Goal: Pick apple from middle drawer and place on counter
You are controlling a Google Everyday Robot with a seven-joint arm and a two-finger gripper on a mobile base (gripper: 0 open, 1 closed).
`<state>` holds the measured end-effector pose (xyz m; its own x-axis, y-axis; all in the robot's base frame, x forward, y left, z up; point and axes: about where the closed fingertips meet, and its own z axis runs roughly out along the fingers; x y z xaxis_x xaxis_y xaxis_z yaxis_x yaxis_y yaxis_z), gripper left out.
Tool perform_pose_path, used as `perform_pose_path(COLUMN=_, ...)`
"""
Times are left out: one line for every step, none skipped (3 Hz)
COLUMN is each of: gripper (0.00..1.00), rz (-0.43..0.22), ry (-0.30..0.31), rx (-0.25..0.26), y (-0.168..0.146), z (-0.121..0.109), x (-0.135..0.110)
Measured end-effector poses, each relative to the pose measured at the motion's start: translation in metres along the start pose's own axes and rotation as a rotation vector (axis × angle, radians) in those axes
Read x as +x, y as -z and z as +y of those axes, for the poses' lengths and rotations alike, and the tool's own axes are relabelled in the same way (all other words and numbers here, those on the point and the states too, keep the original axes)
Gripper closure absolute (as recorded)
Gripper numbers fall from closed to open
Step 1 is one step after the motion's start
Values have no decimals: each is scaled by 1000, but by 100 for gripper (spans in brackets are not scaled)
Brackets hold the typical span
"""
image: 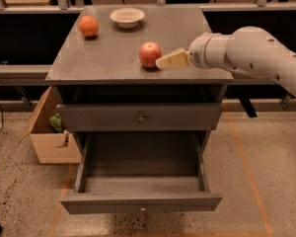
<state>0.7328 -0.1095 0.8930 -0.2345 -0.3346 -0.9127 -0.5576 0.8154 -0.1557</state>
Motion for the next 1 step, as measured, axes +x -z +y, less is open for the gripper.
perform_pose_path(gripper=0, rz=-1, ry=1, rx=3, y=2, z=0, x=0)
